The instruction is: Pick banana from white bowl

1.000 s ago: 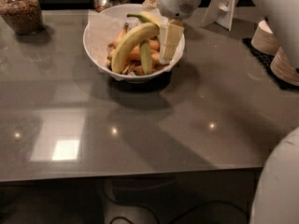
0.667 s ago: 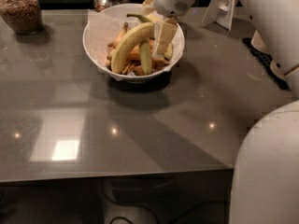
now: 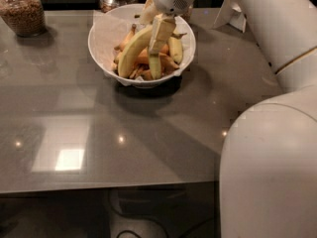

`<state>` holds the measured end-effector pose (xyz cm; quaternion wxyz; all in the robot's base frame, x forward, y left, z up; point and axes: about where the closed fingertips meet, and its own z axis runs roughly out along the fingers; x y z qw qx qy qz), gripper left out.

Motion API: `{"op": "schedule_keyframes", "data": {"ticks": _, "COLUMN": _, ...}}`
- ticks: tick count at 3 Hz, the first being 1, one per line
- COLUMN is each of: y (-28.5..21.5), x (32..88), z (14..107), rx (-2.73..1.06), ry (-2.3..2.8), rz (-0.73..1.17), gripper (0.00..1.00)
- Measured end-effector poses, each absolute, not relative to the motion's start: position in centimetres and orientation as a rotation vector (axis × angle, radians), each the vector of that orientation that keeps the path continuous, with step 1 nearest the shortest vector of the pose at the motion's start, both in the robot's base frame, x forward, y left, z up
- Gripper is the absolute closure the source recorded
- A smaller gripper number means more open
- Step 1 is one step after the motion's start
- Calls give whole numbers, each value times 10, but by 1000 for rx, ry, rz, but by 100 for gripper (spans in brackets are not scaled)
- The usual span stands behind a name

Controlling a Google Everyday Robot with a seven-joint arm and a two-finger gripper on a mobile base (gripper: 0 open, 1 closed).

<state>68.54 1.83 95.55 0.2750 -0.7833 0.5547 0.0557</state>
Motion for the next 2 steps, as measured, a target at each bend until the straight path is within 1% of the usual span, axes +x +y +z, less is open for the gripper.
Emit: {"op": "schedule_keyframes", "data": {"ticks": 2, "y": 24, "x": 686, "z": 956, "rx": -2108, "ry": 1489, "rz": 181, "gripper": 86}}
